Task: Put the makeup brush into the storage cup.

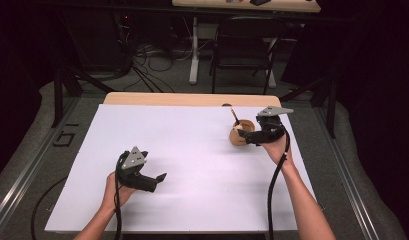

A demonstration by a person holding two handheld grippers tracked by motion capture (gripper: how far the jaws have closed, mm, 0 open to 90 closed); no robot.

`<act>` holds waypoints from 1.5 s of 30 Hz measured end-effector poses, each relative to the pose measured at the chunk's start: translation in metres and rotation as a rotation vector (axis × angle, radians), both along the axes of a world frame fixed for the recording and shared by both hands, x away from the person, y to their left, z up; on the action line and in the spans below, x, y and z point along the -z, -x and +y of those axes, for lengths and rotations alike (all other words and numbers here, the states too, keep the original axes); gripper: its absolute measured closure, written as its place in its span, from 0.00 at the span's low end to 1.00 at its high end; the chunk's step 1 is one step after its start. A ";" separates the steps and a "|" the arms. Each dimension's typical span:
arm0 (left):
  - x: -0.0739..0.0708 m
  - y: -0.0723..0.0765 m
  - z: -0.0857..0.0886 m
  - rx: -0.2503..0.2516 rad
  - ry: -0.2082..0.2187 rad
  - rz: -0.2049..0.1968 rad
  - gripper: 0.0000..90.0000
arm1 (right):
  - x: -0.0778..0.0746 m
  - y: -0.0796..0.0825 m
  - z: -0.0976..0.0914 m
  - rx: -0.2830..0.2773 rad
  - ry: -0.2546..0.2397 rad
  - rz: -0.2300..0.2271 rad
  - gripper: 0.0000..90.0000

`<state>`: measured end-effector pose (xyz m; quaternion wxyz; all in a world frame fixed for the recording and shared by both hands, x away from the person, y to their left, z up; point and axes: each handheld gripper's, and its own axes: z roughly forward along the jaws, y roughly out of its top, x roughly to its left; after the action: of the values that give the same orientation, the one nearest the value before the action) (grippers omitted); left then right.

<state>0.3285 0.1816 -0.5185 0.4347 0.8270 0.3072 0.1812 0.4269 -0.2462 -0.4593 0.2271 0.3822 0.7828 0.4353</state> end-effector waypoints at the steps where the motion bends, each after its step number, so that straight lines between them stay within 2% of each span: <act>1: 0.000 0.000 0.000 0.000 0.000 0.000 0.00 | 0.000 0.000 0.000 0.000 0.000 0.000 0.07; 2: -0.001 0.000 0.002 -0.006 0.006 -0.003 0.00 | 0.000 0.007 -0.001 -0.014 -0.014 -0.012 0.05; 4: -0.001 0.000 0.003 -0.006 0.008 -0.003 0.00 | 0.000 0.009 0.000 -0.015 -0.015 -0.012 0.04; 7: -0.002 0.000 0.006 -0.013 0.022 -0.011 0.00 | 0.002 0.021 0.001 -0.031 -0.010 -0.041 0.00; 11: -0.002 0.000 0.012 -0.020 0.054 -0.019 0.00 | 0.004 0.035 0.001 -0.044 -0.022 -0.075 0.00; 13: -0.002 0.000 0.015 -0.024 0.063 -0.010 0.00 | 0.006 0.042 0.002 -0.041 -0.020 -0.093 0.00; 16: -0.002 0.001 0.019 -0.027 0.073 -0.018 0.00 | 0.005 0.053 0.003 -0.052 -0.021 -0.122 0.00; 18: -0.003 0.002 0.020 -0.028 0.070 -0.019 0.00 | 0.005 0.057 0.003 -0.060 -0.029 -0.127 0.00; 19: -0.002 0.004 0.020 -0.029 0.072 -0.022 0.00 | 0.005 0.065 0.004 -0.072 -0.038 -0.131 0.00; 29: -0.001 0.015 0.031 -0.033 0.065 -0.025 0.00 | 0.008 0.100 0.008 -0.094 -0.058 -0.173 0.00; 38: -0.005 0.023 0.040 -0.050 0.073 -0.035 0.00 | 0.012 0.120 0.008 -0.081 -0.078 -0.200 0.00; 45: -0.006 0.036 0.045 -0.053 0.066 -0.049 0.00 | 0.018 0.139 0.006 -0.074 -0.086 -0.225 0.00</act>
<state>0.2925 0.2267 -0.5124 0.4642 0.7989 0.3243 0.2027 0.2878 -0.2407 -0.4775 0.2809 0.3110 0.7466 0.5167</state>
